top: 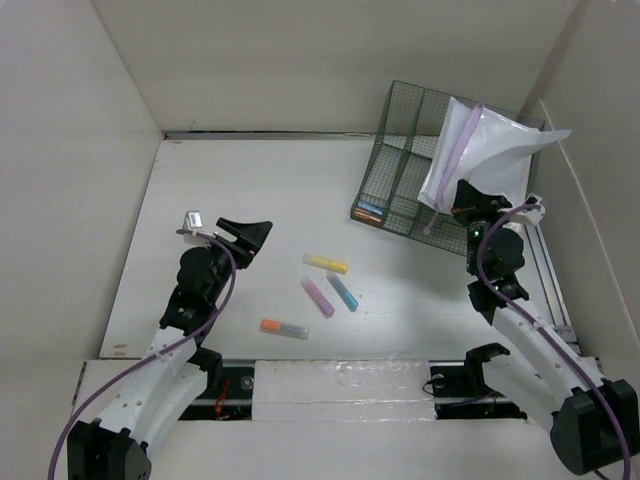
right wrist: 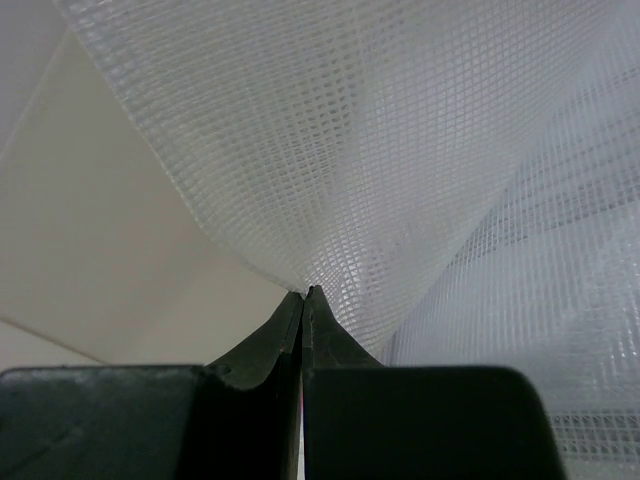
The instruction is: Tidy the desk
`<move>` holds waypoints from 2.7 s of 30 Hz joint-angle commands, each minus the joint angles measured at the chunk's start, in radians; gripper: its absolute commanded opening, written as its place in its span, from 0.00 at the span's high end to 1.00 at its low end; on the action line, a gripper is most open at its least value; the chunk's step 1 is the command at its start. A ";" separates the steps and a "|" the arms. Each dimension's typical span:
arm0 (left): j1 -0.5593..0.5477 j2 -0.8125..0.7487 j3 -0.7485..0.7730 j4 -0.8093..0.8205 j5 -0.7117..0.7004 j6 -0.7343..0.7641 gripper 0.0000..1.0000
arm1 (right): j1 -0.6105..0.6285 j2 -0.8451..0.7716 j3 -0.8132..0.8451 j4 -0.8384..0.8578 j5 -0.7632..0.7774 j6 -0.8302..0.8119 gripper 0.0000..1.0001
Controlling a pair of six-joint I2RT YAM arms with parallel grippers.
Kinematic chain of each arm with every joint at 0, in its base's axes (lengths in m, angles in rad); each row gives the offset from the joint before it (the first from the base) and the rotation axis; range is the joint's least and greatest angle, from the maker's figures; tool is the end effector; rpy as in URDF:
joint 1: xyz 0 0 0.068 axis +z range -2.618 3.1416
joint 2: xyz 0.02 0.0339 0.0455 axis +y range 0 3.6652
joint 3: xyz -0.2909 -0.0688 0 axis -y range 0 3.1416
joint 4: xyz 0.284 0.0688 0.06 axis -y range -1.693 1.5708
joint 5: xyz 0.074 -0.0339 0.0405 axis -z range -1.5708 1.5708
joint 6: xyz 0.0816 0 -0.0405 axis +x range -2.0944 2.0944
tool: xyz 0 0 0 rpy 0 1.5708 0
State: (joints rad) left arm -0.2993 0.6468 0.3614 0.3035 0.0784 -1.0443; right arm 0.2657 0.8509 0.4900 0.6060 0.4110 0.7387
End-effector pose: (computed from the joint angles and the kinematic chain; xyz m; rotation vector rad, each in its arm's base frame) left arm 0.2204 -0.0747 0.2692 -0.5436 1.5737 -1.1054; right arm 0.2589 0.0367 0.3242 0.6534 1.2035 0.5741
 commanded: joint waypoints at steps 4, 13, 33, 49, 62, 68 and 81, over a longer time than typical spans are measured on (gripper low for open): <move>0.005 0.024 -0.004 0.075 0.031 0.015 0.34 | 0.001 0.085 0.067 0.072 -0.050 0.057 1.00; -0.054 0.082 0.054 0.037 -0.029 0.110 0.37 | -0.126 0.172 0.146 0.270 -0.228 0.203 1.00; -0.054 0.162 0.024 0.132 0.020 0.096 0.37 | -0.220 0.329 -0.129 0.690 -0.338 0.447 1.00; -0.054 0.203 0.071 0.167 0.023 0.093 0.38 | -0.092 0.102 -0.134 0.269 -0.156 0.315 0.42; -0.054 0.232 0.105 0.181 0.012 0.095 0.38 | -0.192 -0.042 0.065 -0.311 -0.365 0.116 0.04; -0.054 0.266 0.137 0.195 0.006 0.098 0.38 | -0.214 0.010 0.197 -0.512 -0.587 0.027 0.05; -0.054 0.340 0.182 0.157 -0.017 0.141 0.37 | -0.204 -0.033 0.216 -0.745 -0.879 -0.096 0.25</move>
State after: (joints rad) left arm -0.3515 0.9840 0.4980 0.4438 0.0738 -0.9287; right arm 0.0566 0.8127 0.6746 -0.0528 -0.3614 0.7074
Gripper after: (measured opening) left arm 0.629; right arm 0.761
